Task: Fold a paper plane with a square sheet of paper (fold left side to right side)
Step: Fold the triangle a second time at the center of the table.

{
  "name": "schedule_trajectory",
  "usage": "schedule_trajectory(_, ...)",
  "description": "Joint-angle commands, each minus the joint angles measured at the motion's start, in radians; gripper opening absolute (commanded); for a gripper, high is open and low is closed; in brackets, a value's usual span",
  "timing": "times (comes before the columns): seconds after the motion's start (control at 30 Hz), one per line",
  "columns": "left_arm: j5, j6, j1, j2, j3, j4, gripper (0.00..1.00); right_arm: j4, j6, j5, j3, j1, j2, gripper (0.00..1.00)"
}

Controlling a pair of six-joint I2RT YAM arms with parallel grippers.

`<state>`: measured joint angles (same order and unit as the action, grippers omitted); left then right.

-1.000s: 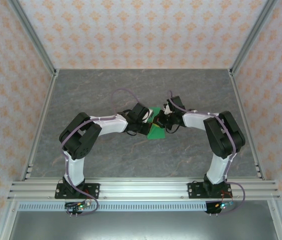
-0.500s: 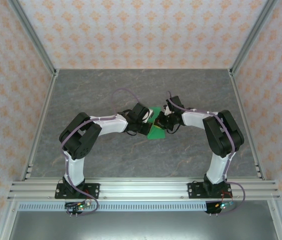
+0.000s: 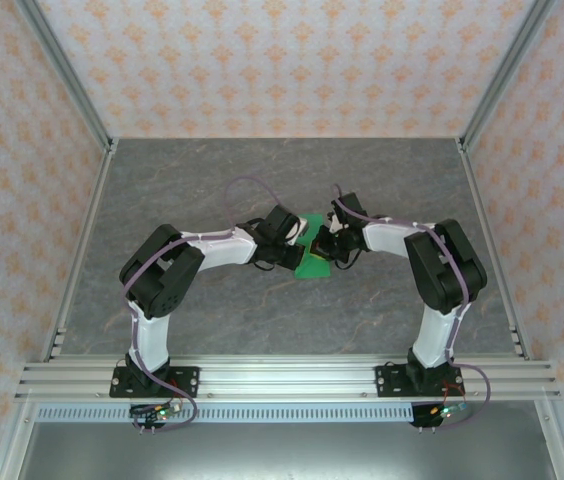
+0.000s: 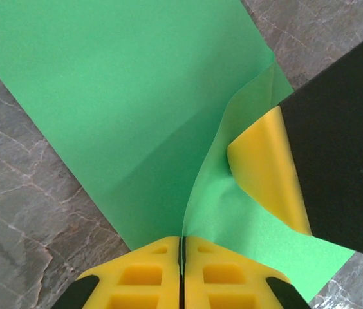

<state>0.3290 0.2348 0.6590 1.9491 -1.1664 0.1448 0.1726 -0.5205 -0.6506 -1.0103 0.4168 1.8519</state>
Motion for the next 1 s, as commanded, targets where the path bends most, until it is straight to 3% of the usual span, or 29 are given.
schedule_trajectory(0.0, -0.043, -0.006, -0.004, -0.013, -0.018, 0.036, 0.11, 0.075, 0.023, 0.062, -0.009, 0.006, 0.036, 0.05)
schedule_trajectory(0.23, -0.092, 0.004, -0.005, -0.133, 0.013, 0.059, 0.23, 0.084, 0.026, 0.066, -0.008, 0.005, 0.051, 0.05)
schedule_trajectory(0.4, -0.100, 0.012, -0.006, -0.219, 0.043, 0.079, 0.37, 0.084, 0.032, 0.065, -0.010, 0.005, 0.050, 0.05)
schedule_trajectory(0.7, 0.229, 0.079, -0.006, -0.176, 0.050, -0.006, 0.29, 0.094, 0.036, 0.067, -0.017, 0.005, 0.046, 0.05)
schedule_trajectory(0.97, 0.304, 0.086, -0.005, -0.084, 0.034, -0.020, 0.27, 0.100, 0.039, 0.065, -0.019, 0.006, 0.044, 0.05)
